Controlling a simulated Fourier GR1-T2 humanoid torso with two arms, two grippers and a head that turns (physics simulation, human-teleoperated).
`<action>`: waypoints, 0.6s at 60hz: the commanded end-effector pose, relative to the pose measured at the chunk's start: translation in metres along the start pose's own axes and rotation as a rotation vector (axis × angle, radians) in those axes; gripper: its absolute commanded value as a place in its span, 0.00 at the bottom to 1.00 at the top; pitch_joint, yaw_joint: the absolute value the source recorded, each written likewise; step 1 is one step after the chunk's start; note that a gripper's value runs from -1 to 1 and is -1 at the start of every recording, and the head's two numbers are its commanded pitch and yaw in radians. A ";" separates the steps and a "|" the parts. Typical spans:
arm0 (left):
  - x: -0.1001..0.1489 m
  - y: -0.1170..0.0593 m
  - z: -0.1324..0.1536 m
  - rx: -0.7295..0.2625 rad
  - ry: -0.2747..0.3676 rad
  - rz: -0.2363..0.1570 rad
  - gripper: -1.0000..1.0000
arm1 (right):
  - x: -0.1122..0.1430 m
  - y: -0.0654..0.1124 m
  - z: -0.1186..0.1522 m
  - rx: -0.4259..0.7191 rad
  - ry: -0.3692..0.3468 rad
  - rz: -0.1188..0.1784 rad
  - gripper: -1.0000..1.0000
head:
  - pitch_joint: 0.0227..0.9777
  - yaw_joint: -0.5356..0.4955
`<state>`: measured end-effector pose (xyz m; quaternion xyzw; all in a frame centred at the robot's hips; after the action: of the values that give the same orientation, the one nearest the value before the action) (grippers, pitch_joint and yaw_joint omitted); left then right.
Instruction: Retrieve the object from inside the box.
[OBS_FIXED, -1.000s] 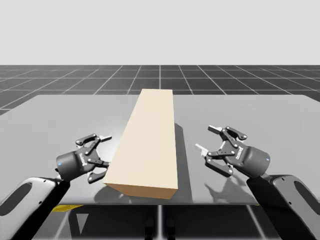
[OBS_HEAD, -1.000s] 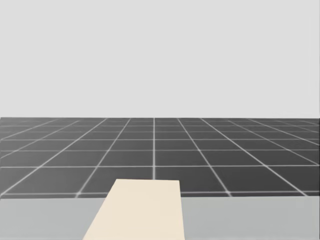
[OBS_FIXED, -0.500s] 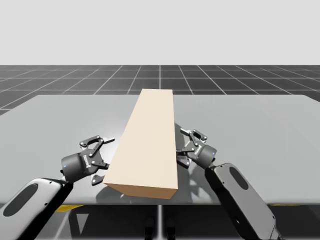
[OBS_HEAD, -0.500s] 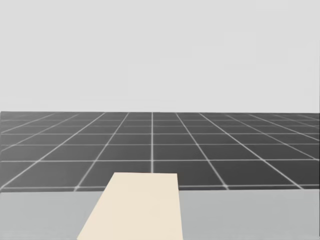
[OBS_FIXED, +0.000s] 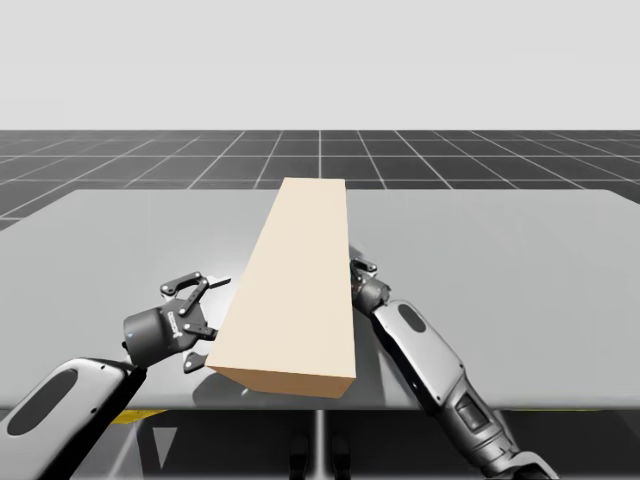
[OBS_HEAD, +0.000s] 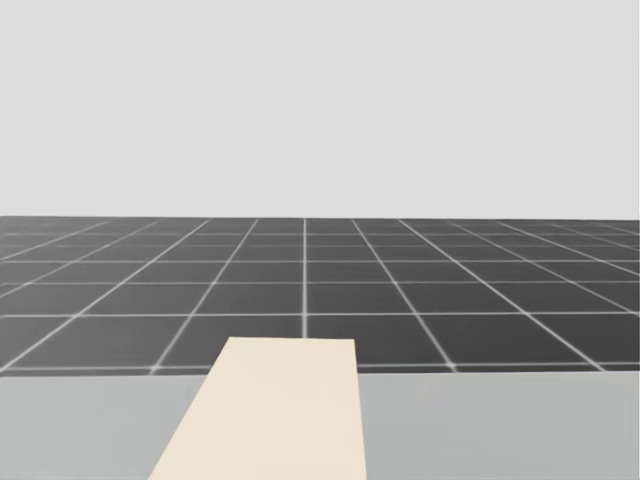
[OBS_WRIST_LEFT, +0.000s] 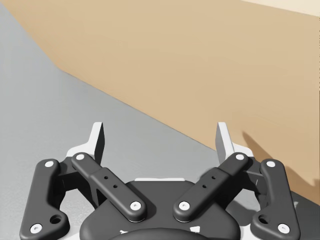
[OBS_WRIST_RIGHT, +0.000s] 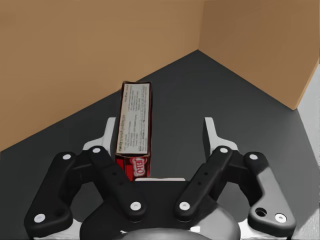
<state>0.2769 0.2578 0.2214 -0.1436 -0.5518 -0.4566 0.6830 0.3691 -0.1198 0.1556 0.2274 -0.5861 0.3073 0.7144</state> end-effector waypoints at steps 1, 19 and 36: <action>0.000 0.000 0.001 0.001 -0.006 -0.007 0.00 | -0.006 -0.006 -0.024 -0.080 0.058 0.036 1.00 | 0.18 0.49; 0.000 0.001 0.002 0.010 -0.018 -0.019 0.00 | -0.011 -0.009 -0.016 -0.167 0.108 0.008 1.00 | 0.18 0.49; -0.001 0.003 0.002 0.024 -0.020 -0.014 0.00 | 0.016 -0.015 0.096 -0.292 -0.043 0.019 1.00 | 0.17 0.49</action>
<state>0.2766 0.2598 0.2219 -0.1374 -0.5628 -0.4563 0.6754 0.3350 -0.1479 0.1699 0.1618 -0.6015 0.2744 0.7326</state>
